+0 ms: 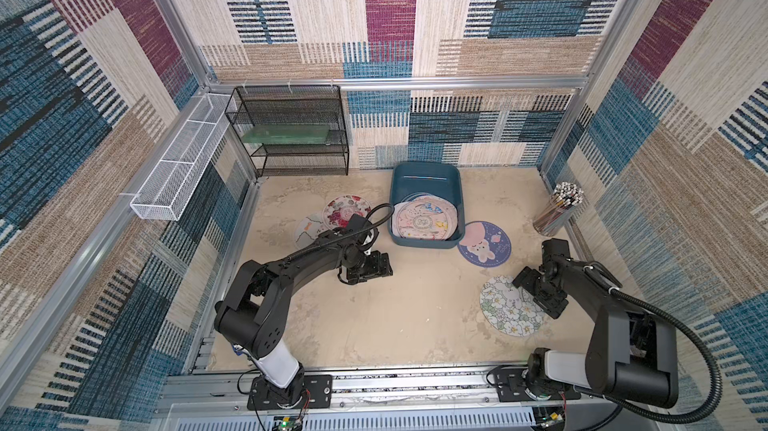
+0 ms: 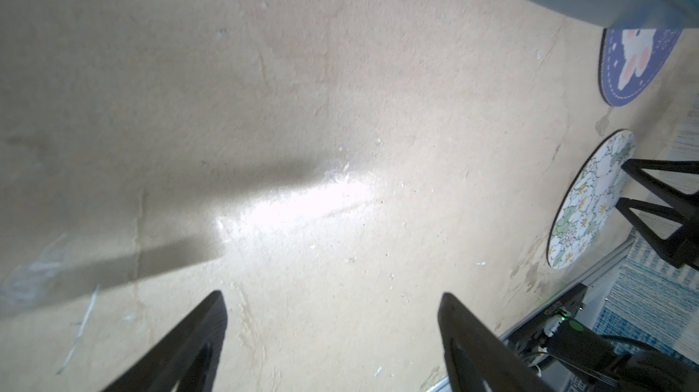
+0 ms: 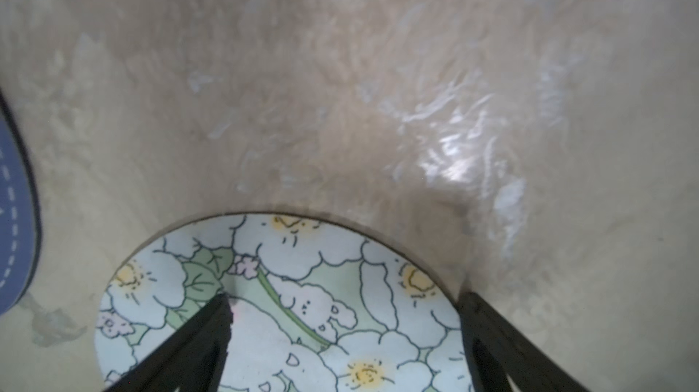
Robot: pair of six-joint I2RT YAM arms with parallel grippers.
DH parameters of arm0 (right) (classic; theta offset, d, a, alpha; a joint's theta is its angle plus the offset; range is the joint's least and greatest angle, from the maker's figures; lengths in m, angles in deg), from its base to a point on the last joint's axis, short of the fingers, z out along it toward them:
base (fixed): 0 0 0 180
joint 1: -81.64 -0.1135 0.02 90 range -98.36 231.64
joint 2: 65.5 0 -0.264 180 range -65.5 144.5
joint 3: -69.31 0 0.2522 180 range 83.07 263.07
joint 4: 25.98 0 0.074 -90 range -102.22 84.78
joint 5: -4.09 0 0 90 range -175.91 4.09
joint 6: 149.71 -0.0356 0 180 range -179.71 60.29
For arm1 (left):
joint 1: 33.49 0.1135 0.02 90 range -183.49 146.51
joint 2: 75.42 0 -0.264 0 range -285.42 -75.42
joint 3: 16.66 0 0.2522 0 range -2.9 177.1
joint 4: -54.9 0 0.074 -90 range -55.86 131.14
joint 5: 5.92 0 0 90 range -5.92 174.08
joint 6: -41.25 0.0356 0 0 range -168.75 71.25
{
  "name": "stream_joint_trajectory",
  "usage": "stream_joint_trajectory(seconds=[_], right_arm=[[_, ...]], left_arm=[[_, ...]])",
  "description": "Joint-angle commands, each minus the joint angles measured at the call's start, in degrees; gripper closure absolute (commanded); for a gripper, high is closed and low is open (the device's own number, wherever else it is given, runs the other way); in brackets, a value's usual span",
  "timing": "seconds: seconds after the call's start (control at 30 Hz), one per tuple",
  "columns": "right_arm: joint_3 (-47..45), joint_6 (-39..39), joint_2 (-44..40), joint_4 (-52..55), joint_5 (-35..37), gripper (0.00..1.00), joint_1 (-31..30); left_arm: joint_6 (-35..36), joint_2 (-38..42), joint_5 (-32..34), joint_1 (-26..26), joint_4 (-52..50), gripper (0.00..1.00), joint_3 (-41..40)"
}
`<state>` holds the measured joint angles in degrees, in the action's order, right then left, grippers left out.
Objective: Put the coasters into the storage box
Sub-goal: Move the coaster to the center of the board.
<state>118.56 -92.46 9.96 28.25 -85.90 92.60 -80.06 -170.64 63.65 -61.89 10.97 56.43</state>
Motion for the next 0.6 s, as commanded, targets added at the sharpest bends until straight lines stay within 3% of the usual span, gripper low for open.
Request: stream_joint_trajectory(seconds=[0.0, 0.4, 0.57], right_arm=[[-0.88, -4.35, 1.43, 1.59, -13.27, 0.05, -5.9], [5.51, -10.87, 6.29, -0.45, -15.8, 0.05, -33.72], [10.91, -9.87, 11.71, -0.98, -15.61, 0.05, -39.82]], left_arm=[[0.29, 0.64, -0.76, -0.07, 1.34, 0.13, -0.57], [-0.33, 2.04, -1.01, -0.4, 2.02, 0.13, -2.2], [-1.19, 1.37, -1.55, -1.36, 2.78, 0.13, -1.95]])
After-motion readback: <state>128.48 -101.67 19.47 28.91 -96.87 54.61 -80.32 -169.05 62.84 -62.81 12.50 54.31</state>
